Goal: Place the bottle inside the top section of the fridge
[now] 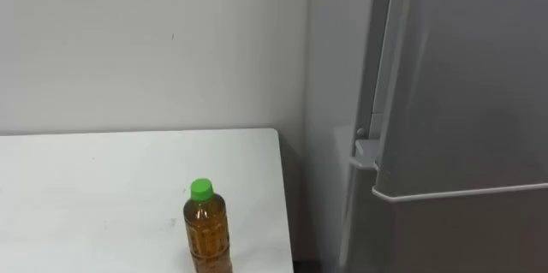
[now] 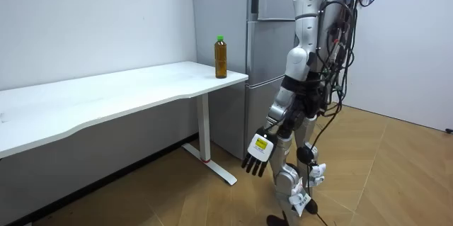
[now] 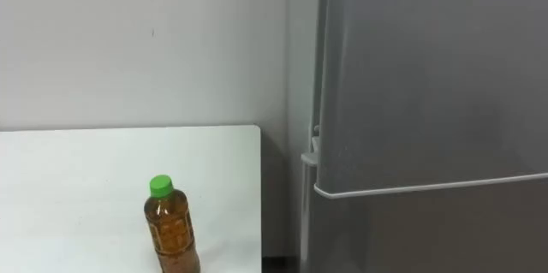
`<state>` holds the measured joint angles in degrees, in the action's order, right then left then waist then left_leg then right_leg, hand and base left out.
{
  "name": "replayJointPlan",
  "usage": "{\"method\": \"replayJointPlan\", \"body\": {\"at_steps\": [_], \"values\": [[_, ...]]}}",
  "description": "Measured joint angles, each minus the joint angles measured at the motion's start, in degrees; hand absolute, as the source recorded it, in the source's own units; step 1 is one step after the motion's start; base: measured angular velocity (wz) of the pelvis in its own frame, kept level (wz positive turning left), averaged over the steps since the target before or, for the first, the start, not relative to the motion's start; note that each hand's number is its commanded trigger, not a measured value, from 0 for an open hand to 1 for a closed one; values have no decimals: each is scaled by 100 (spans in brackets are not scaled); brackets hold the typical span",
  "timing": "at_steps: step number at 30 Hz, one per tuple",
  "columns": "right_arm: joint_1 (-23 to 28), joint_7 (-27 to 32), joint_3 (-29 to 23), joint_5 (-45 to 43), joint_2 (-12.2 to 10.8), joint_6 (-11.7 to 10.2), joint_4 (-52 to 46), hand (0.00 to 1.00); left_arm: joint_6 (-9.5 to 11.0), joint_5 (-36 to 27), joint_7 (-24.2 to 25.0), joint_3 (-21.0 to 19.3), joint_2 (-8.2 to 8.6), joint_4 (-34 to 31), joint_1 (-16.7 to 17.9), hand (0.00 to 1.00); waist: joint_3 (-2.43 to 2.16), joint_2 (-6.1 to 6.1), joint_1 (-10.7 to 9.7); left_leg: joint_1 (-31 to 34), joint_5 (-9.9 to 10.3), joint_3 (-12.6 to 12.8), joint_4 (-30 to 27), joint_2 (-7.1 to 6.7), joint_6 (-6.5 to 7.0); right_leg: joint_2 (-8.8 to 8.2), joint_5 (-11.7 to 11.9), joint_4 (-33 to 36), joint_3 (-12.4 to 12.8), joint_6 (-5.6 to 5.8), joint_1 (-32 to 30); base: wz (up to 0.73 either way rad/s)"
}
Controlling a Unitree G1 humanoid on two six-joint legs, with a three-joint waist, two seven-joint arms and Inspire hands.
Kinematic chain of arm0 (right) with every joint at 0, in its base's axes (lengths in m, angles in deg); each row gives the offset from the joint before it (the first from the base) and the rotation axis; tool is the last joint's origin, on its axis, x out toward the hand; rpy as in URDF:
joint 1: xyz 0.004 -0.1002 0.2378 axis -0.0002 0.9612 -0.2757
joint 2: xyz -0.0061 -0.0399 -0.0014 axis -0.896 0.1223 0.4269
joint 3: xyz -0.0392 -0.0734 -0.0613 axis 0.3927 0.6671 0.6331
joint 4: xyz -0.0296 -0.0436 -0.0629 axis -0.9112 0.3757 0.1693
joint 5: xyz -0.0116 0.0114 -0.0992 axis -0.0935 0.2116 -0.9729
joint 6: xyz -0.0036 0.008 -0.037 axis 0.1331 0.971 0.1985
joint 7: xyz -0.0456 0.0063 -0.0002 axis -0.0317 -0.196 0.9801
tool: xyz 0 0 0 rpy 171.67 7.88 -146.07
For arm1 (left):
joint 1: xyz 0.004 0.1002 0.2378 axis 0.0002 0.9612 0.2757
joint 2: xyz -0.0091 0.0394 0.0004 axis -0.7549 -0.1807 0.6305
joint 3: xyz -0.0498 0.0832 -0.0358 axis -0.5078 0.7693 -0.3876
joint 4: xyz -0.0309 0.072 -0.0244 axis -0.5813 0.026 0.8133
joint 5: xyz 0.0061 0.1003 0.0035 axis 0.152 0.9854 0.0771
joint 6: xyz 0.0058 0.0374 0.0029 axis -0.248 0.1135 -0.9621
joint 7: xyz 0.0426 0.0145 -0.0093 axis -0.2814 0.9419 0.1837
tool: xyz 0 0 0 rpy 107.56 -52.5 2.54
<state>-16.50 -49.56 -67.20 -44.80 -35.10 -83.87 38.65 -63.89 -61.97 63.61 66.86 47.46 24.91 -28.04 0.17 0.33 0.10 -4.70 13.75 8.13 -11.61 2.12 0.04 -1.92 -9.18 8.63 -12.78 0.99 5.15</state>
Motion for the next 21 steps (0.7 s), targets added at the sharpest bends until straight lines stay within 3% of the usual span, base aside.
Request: {"method": "replayJointPlan", "body": {"at_steps": [18, 21], "values": [[-96, -278, -153, -13, 3, 119, 213, 0, -68, -41, -368, -35, -11, -22, 90, 0, 0, -45, 0, -91, 0, -62, 51, -22, 0, 1, -23, -66, 6, 0, 89, 1], [-92, -287, -216, -31, 6, 118, 229, 0, -60, -299, -552, -286, -12, -213, 57, 0, 2, -39, 3, -101, 0, -89, 41, -25, 0, 1, -24, -67, 4, 1, 149, 4]]}}
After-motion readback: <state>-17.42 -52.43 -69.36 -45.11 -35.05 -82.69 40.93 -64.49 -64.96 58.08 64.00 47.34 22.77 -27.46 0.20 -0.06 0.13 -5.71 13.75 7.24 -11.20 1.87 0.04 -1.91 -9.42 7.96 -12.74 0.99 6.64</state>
